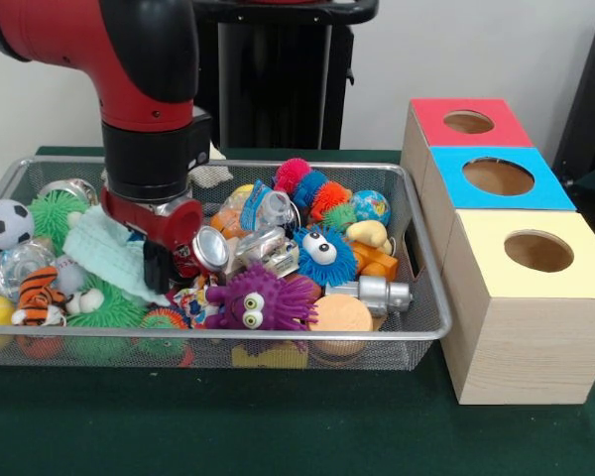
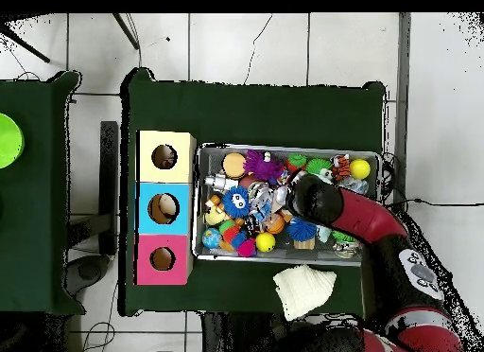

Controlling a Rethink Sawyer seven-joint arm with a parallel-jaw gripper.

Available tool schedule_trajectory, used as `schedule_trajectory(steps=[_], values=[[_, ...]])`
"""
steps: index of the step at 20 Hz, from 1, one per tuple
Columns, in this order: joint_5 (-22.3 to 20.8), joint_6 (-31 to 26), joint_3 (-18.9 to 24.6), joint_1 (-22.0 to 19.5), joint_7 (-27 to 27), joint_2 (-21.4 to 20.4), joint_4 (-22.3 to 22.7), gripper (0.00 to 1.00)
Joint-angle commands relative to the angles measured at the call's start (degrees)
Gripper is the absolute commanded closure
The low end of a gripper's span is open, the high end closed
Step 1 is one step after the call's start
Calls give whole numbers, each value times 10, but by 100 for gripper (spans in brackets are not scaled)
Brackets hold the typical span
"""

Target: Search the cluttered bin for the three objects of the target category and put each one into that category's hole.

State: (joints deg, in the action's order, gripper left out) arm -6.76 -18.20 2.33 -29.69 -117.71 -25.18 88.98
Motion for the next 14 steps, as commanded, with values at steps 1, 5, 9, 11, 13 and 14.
schedule_trajectory(steps=[1,5,9,11,13,14], values=[[36,22,-8,24,-117,7,18,100],[41,25,-6,26,-107,7,17,100],[46,39,-9,32,-107,6,15,0],[55,33,-11,37,-112,7,10,0],[63,30,-12,42,-117,8,9,0],[65,27,-12,43,-115,9,6,0]])
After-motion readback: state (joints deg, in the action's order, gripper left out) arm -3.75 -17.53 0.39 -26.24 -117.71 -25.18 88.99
